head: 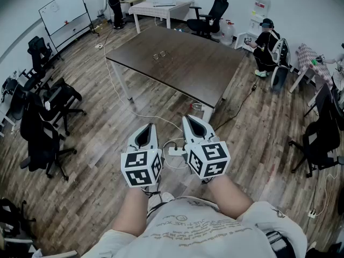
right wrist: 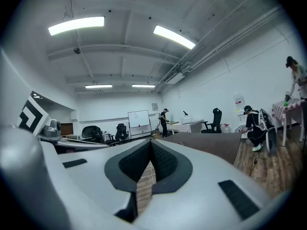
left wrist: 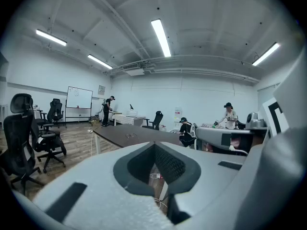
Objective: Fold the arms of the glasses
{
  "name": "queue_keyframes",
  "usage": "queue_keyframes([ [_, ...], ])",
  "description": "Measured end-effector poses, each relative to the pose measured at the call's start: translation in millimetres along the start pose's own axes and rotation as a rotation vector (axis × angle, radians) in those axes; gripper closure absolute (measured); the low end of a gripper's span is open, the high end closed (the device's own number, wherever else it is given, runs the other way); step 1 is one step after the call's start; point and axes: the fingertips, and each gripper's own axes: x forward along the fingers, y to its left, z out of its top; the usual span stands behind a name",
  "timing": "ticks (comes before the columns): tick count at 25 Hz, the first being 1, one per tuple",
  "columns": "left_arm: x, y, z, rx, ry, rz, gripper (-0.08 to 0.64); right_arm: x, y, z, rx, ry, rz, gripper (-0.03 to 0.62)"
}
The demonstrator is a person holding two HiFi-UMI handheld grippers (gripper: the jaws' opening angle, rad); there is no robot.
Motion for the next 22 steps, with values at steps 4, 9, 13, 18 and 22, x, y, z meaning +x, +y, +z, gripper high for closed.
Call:
queue_keyframes([
  [4, 3.5, 11.5, -4.0, -0.044, 0.016, -0.023, 0.548, 12.2, 8.5, -1.8, 0.004, -0.002, -0.001, 0.578],
  [9, 7.9, 35.7, -5.9, -0.064, 0.015, -0.02, 0.548, 35.2, 21.7, -8.1, 0.006, 0.0, 0.01, 0.578],
  [13, 8.5, 56.8, -7.2, -0.055, 0.004, -0.009, 0.548, 52.5, 33.8, -14.9, -0.014, 0.005, 0.003, 0.578],
  [18, 6.5, 81.0, -21.7, -0.078, 0.021, 0.003, 0.548, 62.8, 46.9, -28.6, -0.026, 0.01, -0.001, 0.578],
  [22, 6.1, 99.7, -26.9, -0.088, 0.04, 0.019, 0.548, 73.7, 47.7, -35.4, -0.021, 0.028, -0.01, 0.577],
])
